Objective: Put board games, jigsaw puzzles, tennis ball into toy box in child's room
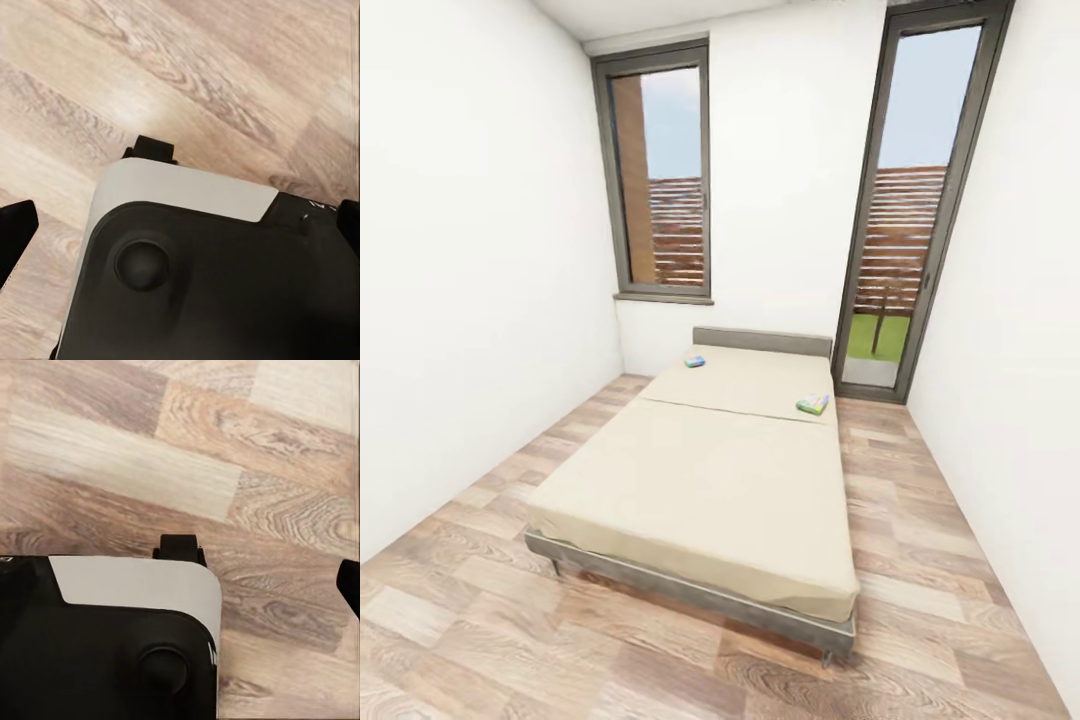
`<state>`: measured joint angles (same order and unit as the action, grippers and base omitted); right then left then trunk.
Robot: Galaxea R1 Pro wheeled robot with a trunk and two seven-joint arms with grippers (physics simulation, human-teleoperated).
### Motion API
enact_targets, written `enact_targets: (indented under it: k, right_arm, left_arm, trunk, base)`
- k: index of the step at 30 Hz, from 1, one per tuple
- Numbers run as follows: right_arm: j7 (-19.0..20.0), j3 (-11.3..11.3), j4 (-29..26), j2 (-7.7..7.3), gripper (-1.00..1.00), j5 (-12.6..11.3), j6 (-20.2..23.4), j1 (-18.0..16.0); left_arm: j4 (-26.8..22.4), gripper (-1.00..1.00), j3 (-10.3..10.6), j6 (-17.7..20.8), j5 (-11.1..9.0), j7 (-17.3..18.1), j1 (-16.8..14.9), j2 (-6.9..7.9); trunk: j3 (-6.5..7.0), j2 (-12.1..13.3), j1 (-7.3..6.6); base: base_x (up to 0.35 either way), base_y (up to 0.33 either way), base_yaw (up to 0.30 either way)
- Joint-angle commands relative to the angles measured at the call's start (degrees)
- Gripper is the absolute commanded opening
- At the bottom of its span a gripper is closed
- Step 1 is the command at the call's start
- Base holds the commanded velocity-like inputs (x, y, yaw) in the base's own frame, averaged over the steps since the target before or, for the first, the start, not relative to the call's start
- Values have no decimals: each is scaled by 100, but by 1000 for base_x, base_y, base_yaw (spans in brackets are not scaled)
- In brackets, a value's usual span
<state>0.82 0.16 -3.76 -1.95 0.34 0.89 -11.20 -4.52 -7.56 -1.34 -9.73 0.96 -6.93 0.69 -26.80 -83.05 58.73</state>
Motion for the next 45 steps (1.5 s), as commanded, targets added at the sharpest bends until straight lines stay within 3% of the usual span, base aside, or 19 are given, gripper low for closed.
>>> enact_targets:
  k: [1,8,13,14,18,23,27,31,37,39,42,44,45]
  right_arm:
    - [10,1,-2,-24,100,1,64,-82]
    - [8,0,-2,-84,100,3,712,-551]
    - [8,6,-5,-134,100,4,1424,-1207]
    - [8,6,-5,-134,100,4,1424,-1207]
    - [22,7,-10,-197,100,4,1693,-1692]
    - [206,9,-16,-291,100,10,1948,-2166]
    - [356,10,-24,-326,100,15,2071,-2345]
    - [650,12,-89,-424,100,67,2291,-2696]
    - [769,12,-201,-487,100,99,2392,-2858]
    - [813,11,-329,-520,100,113,2432,-2923]
    - [829,11,-411,-532,100,119,2445,-2946]
    - [852,13,-606,-550,100,130,2459,-2978]
    - [852,13,-606,-550,100,130,2459,-2978]
  left_arm:
    - [4,100,-30,-5,-30,15,-66,-2]
    - [4,100,-39,135,-38,29,-498,-11]
    - [-5,100,-46,220,-44,26,-1055,-104]
    - [-5,100,-46,220,-44,26,-1055,-104]
    - [-171,100,-47,250,-45,12,-1461,-273]
    - [-769,100,-40,466,-43,-14,-1689,-513]
    - [-1071,100,-41,640,-43,-12,-1715,-552]
    - [-1787,100,-44,1013,-63,-12,-1691,-577]
    - [-2538,100,-38,1463,-142,-23,-1584,-606]
    - [-3181,100,-30,1819,-200,-27,-1444,-623]
    - [-3543,100,-28,1991,-229,-29,-1349,-630]
    - [-4294,100,-19,2303,-314,-31,-1144,-645]
    - [-4294,100,-19,2303,-314,-31,-1144,-645]
  trunk:
    - [-7,-3,0]
    - [-18,-3,0]
    - [-29,-3,0]
    - [-31,-3,0]
    - [-40,-3,0]
    - [-51,-3,0]
    - [-57,-3,0]
    - [-61,-3,0]
    - [-63,-3,0]
    - [-64,-3,0]
    - [-64,-3,0]
    - [-64,-3,0]
    - [-65,-3,0]
  base:
    - [0,0,-270]
    - [0,0,-256]
    - [0,0,-233]
    - [0,0,-221]
    - [0,0,-207]
    - [0,0,-179]
    - [0,0,-127]
    - [0,0,-63]
    - [0,0,-30]
    - [0,0,-16]
    - [0,0,-13]
    - [0,0,-8]
    - [0,0,-7]
